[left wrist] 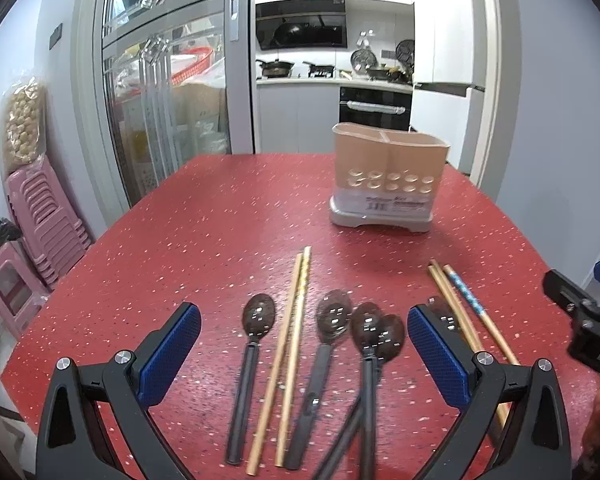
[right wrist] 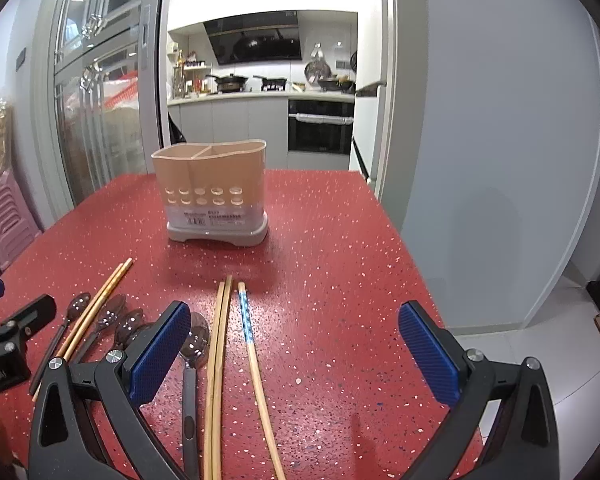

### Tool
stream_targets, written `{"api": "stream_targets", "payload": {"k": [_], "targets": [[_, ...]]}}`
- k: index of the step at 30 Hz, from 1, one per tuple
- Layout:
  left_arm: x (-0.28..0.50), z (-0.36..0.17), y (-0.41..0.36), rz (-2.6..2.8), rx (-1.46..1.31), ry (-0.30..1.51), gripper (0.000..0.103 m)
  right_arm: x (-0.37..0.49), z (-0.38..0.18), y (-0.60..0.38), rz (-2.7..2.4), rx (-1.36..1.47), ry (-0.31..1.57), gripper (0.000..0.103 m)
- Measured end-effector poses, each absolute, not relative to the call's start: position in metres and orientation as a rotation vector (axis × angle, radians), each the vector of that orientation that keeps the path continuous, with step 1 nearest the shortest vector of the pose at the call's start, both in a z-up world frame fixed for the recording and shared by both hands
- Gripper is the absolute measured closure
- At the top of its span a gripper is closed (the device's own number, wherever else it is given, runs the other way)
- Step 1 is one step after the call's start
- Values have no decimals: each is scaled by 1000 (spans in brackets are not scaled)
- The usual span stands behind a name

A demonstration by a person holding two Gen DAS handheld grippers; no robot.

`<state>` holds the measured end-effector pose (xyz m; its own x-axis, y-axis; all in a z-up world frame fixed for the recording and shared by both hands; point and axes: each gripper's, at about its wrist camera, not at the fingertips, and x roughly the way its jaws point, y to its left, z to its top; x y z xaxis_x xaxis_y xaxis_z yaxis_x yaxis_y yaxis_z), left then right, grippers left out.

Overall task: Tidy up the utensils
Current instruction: 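Grasp a brown spoon with the left tool while the right tool grasps the blue chopstick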

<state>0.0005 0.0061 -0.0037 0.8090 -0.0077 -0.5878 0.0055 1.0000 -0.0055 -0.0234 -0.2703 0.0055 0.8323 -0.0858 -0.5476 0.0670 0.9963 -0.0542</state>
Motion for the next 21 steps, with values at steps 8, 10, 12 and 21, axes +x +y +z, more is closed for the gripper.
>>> {"api": "stream_targets", "payload": {"k": [8, 10, 12, 21], "targets": [[33, -34, 54, 61, -71, 826, 0, 11, -16, -291, -28, 33, 807, 0], [38, -41, 63, 61, -79, 861, 0, 18, -23, -296, -19, 46, 865, 0], [43, -46, 68, 64, -76, 883, 0, 25, -30, -298, -11, 45, 913, 0], [62, -65, 83, 40, -71, 968, 0, 57, -46, -298, 33, 3, 1046, 14]]}}
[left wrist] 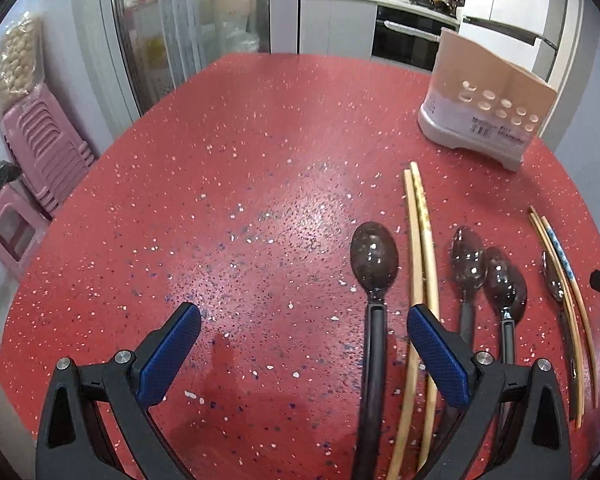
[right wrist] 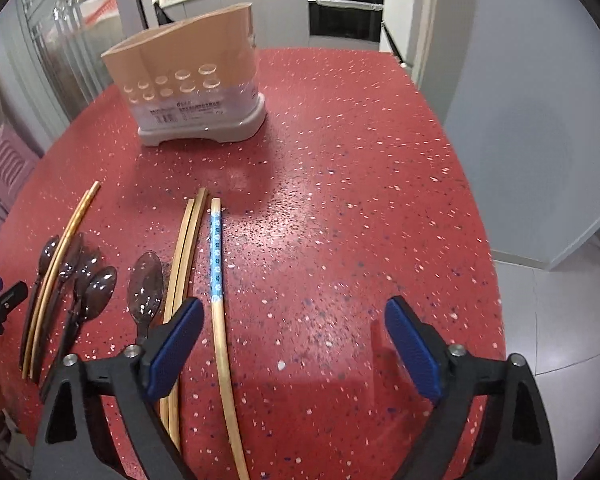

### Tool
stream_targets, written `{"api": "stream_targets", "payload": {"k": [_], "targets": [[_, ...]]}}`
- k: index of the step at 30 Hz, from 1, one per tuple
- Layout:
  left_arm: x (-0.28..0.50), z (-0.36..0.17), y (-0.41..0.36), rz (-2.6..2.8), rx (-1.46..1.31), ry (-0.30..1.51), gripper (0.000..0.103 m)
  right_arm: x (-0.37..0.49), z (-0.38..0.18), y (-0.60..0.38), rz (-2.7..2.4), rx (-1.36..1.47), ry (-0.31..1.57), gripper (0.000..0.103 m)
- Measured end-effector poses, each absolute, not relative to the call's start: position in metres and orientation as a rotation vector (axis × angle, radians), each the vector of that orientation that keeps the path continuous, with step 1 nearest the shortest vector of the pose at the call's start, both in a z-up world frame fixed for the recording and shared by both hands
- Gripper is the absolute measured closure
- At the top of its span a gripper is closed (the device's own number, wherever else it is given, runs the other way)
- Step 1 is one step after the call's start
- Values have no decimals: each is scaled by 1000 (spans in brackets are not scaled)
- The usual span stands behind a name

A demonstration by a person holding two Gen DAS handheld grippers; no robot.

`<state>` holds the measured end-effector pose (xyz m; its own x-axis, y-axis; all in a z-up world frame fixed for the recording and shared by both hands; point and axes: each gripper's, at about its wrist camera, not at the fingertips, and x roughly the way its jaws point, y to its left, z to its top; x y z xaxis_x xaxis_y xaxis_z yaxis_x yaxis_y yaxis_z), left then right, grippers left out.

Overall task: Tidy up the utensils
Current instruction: 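Grasp a brown spoon with the left tool while the right tool grasps the blue chopstick, then lift the spoon and blue chopstick and carry both over the beige caddy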

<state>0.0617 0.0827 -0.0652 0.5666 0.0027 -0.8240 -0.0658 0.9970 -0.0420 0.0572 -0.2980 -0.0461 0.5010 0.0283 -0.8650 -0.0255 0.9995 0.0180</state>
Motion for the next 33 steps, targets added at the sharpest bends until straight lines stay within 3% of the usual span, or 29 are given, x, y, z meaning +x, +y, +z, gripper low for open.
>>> {"api": "stream_targets", "payload": {"k": [2, 11, 20, 24, 26, 27, 28, 29, 33], "targets": [[67, -69, 85, 21, -86, 996, 0, 64, -50, -293, 60, -11, 1074, 22], [83, -76, 73, -13, -23, 1059, 0, 73, -59, -272, 115, -114, 1159, 35], [103, -73, 60, -92, 29, 1111, 0, 101, -59, -256, 149, -159, 1286, 38], [116, -65, 43, -148, 72, 1138, 17, 110, -60, -249, 175, -173, 1303, 48], [117, -63, 36, -178, 86, 1152, 27, 110, -60, -246, 194, -188, 1305, 63], [117, -61, 34, -194, 98, 1154, 39, 111, -59, -244, 203, -190, 1305, 69], [119, -60, 30, -208, 108, 1153, 59, 110, -58, -241, 209, -196, 1304, 84], [120, -59, 27, -218, 108, 1156, 67, 108, -57, -238, 218, -194, 1306, 95], [119, -57, 26, -209, 59, 1134, 67, 109, -57, -234, 236, -166, 1293, 95]]}}
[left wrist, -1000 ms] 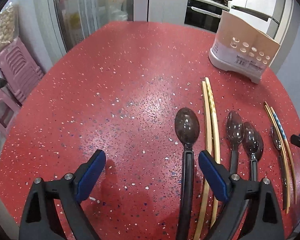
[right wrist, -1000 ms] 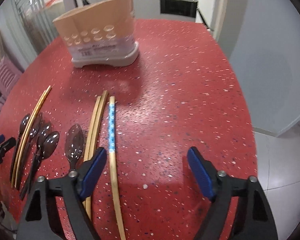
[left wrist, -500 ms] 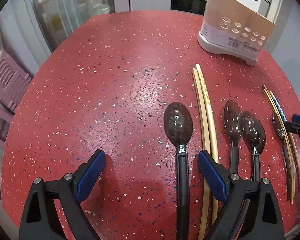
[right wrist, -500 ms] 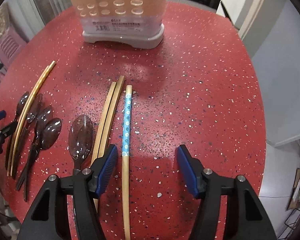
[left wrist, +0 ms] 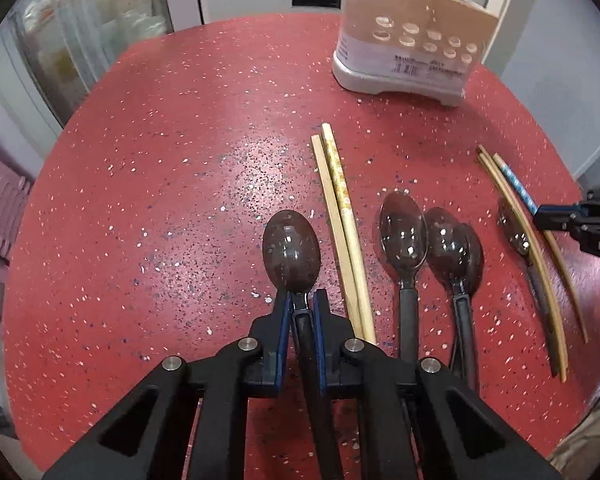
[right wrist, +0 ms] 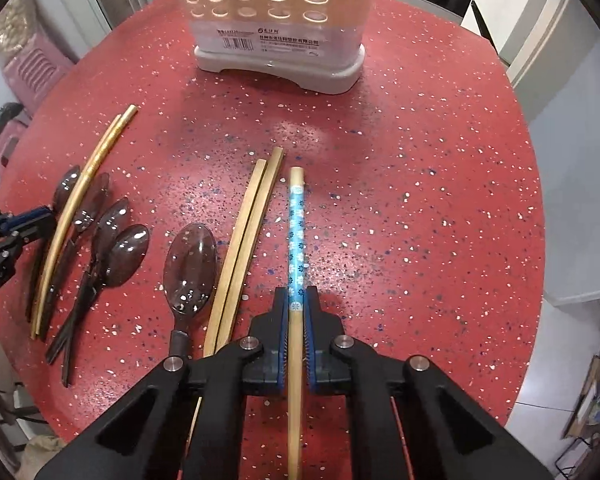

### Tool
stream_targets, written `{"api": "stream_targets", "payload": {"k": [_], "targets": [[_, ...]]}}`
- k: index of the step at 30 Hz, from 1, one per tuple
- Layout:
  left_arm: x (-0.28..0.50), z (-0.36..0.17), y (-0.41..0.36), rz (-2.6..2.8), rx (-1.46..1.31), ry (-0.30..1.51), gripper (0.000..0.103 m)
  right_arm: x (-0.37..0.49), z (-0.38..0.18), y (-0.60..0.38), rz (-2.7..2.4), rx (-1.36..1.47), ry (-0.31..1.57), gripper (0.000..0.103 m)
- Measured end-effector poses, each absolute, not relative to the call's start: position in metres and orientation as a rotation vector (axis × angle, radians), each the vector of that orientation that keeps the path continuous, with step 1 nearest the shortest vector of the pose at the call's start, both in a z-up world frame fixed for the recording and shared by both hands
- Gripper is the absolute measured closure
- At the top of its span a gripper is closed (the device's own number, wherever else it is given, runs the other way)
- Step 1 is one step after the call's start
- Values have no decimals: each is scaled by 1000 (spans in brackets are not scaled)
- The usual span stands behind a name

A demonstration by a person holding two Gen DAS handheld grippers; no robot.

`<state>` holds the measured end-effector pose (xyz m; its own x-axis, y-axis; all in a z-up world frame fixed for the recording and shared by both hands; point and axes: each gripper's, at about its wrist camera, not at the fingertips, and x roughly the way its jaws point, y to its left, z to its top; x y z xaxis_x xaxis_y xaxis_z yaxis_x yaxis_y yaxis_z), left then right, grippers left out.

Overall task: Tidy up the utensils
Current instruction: 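Lift the spoon and blue chopstick and carry both over the beige caddy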

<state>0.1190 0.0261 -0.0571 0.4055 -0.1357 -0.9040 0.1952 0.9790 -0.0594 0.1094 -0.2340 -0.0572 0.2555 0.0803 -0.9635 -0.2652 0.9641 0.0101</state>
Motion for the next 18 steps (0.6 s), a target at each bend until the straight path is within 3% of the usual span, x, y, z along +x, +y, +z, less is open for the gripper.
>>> {"api": "stream_targets", "payload": {"k": [7, 18], "targets": [[90, -35, 46, -189, -78, 1005, 67, 93, -25, -252, 307, -26, 1181, 95], [111, 68, 36, -214, -170, 717, 67, 96, 71, -273, 366, 134, 912, 95]]}}
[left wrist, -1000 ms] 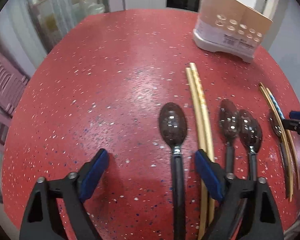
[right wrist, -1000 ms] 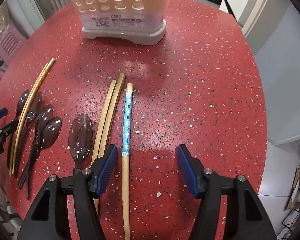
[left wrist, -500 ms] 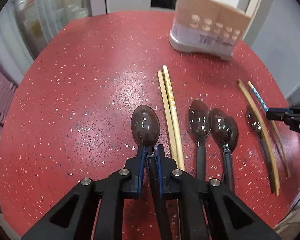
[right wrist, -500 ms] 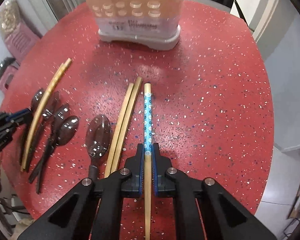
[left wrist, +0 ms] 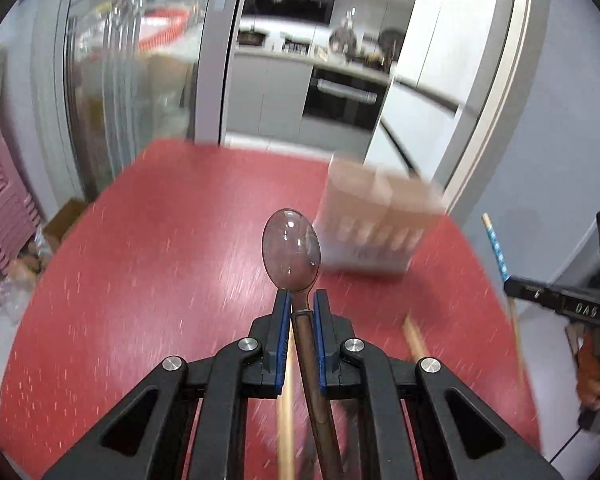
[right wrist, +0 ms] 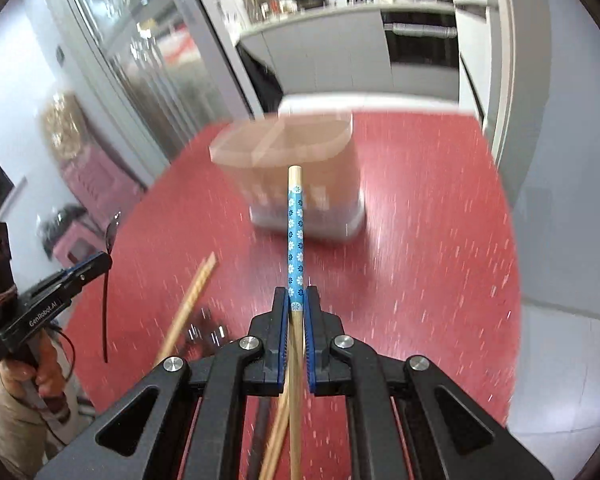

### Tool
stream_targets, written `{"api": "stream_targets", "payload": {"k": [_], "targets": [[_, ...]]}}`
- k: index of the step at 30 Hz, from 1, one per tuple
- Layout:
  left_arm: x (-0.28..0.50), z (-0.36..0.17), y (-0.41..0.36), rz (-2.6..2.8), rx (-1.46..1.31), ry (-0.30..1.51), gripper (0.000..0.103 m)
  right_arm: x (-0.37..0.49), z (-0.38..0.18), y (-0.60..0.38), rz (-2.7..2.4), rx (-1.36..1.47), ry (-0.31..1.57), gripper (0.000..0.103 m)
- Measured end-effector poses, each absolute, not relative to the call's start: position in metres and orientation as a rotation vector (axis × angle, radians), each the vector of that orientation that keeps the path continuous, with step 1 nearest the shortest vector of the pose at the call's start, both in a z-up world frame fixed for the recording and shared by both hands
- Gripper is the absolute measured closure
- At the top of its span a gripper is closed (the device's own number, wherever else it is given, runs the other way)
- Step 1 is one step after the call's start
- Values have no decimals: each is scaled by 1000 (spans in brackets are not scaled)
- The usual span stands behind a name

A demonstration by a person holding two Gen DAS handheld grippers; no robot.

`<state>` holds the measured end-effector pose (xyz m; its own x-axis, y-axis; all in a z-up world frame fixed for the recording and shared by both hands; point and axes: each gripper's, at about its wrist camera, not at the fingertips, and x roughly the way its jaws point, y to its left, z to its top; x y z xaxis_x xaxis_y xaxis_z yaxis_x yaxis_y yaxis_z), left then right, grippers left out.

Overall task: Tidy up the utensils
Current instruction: 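Lift the spoon and blue chopstick and carry both over the beige caddy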

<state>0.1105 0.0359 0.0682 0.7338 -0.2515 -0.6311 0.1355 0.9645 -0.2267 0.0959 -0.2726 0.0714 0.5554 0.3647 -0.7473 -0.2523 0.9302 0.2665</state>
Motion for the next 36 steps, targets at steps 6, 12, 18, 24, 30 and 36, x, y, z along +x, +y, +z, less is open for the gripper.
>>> {"api": "stream_targets", "payload": {"k": [6, 12, 18, 24, 30, 36], "targets": [[153, 121, 18, -236, -175, 577, 67, 130, 126, -269, 346, 146, 756, 95], [210, 144, 3, -198, -179, 498, 67, 178, 158, -256, 308, 159, 599, 95], [256, 145, -7, -153, -198, 433, 67, 224, 175, -246, 298, 195, 486, 95], [287, 123, -22, -121, -164, 377, 67, 262, 158, -233, 285, 190, 426, 95], [299, 91, -36, -103, -105, 358, 67, 284, 124, -234, 260, 180, 420, 95], [302, 65, -43, -91, -61, 392, 67, 286, 84, -230, 256, 128, 462, 95]]}}
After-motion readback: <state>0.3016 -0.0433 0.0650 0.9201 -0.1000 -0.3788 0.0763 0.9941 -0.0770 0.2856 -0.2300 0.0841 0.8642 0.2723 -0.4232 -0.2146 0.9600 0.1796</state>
